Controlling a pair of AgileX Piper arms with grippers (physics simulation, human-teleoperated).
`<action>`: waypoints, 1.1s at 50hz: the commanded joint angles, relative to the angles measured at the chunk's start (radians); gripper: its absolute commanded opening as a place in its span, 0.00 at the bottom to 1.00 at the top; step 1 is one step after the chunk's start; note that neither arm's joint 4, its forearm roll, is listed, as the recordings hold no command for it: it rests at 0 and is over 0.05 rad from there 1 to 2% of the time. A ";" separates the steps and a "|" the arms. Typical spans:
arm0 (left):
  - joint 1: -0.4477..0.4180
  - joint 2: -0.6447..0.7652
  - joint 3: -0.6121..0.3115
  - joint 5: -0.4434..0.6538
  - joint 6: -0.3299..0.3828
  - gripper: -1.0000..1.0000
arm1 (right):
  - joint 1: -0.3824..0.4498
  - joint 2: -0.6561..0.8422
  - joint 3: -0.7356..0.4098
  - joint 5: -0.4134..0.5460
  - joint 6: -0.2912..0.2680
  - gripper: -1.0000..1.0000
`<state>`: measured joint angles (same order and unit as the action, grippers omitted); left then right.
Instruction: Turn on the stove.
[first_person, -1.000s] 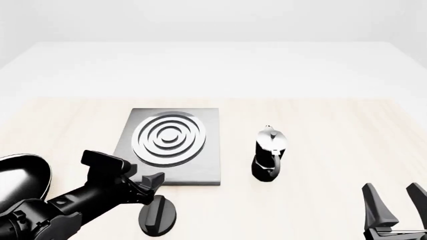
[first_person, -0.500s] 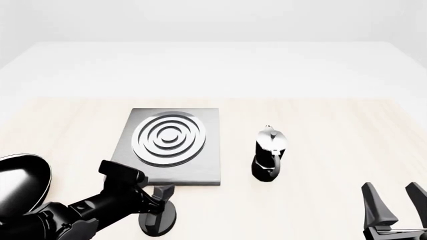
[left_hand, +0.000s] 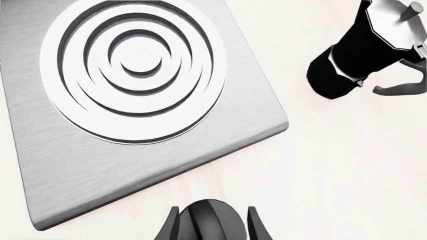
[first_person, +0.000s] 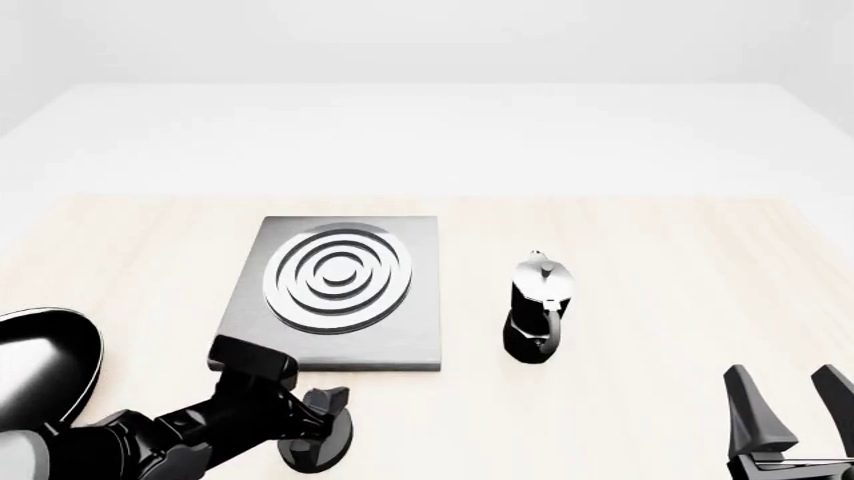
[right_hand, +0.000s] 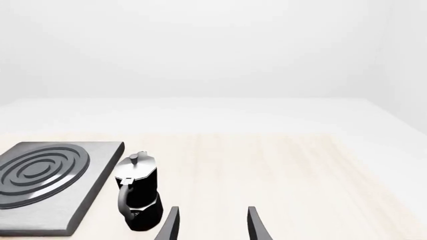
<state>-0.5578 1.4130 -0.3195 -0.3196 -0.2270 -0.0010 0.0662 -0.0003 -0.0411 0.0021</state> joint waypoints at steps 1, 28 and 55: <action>-0.001 0.057 0.002 -0.027 -0.009 1.00 | 0.000 -0.007 0.000 0.005 0.007 1.00; -0.031 0.201 0.007 -0.097 -0.073 1.00 | 0.000 -0.019 0.000 0.015 0.019 1.00; 0.219 0.063 0.043 -0.056 -0.002 1.00 | 0.002 0.000 0.000 0.000 0.013 1.00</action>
<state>-0.4779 1.5173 -0.3009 -0.4141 -0.3675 0.0002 0.0569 -0.0002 -0.0333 0.0172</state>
